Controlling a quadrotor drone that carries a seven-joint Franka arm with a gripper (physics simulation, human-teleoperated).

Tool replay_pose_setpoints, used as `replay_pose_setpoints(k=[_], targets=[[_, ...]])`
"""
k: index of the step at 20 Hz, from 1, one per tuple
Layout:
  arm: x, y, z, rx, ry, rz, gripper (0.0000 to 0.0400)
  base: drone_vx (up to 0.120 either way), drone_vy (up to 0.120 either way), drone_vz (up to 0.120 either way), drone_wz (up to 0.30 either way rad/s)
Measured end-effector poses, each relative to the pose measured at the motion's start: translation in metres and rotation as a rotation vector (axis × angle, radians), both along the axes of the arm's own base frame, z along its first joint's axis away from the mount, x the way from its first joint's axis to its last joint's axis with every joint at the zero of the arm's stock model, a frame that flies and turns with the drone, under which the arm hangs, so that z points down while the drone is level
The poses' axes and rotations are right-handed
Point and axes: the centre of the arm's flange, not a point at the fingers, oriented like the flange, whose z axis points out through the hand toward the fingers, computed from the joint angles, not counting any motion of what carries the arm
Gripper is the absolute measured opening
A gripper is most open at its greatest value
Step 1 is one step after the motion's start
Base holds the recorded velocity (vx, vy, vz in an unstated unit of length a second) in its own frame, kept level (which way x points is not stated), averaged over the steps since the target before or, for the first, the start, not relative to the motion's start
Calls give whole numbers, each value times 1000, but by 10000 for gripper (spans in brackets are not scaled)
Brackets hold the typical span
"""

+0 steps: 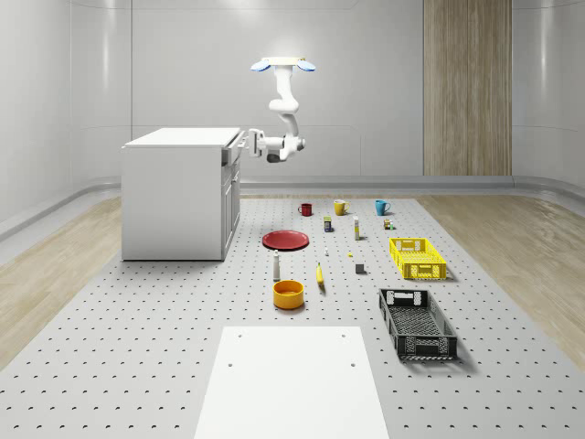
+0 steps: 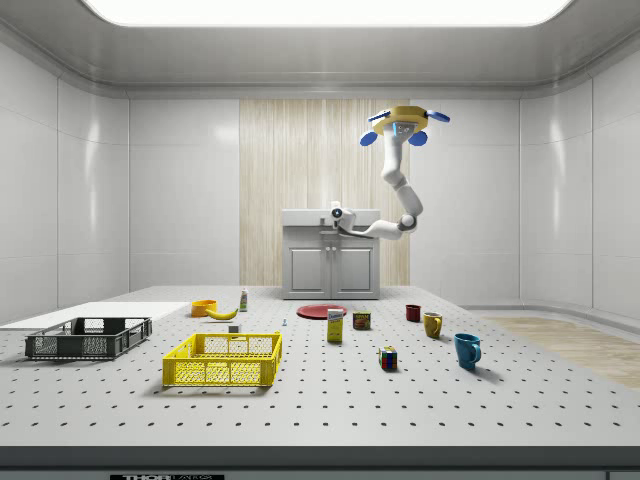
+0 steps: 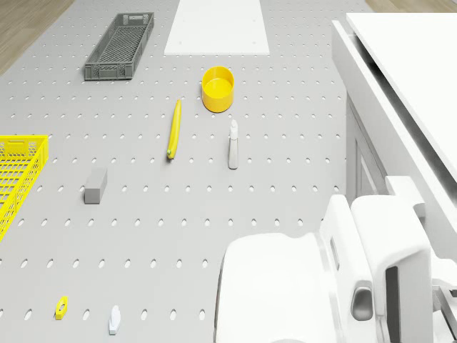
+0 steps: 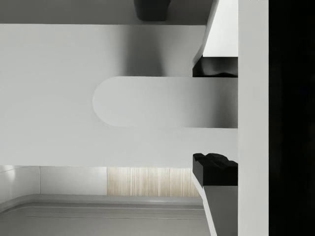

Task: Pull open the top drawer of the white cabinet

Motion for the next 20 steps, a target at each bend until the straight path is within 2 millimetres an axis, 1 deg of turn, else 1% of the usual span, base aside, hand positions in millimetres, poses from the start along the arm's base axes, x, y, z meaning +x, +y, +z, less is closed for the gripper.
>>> replay_pose_setpoints(k=[3, 6, 11, 12, 13, 14, 15, 16, 17, 18, 20], targets=[[-1, -11, 3, 8, 3, -2, 136, 0, 0, 0, 0], [-1, -23, 5, 12, 4, -3, 120, 0, 0, 0, 0], [-1, -45, 6, 12, 24, -3, 126, 0, 0, 0, 0], [1, -49, -13, -13, -33, 6, 261, 0, 0, 0, 0], [3, -56, -26, -48, -23, 17, 393, 0, 0, 0, 0], [10, -60, -55, 31, -36, 21, 394, 0, 0, 0, 0], [18, -62, -77, 55, -8, 33, 333, 0, 0, 0, 0], [21, -67, -74, 50, -5, 28, 282, 0, 0, 0, 0], [18, -70, -65, 45, -3, 23, 243, 0, 0, 0, 0], [16, -73, -57, 40, -2, 19, 213, 0, 0, 0, 0], [11, -80, -42, 33, 1, 12, 170, 0, 0, 0, 0]])
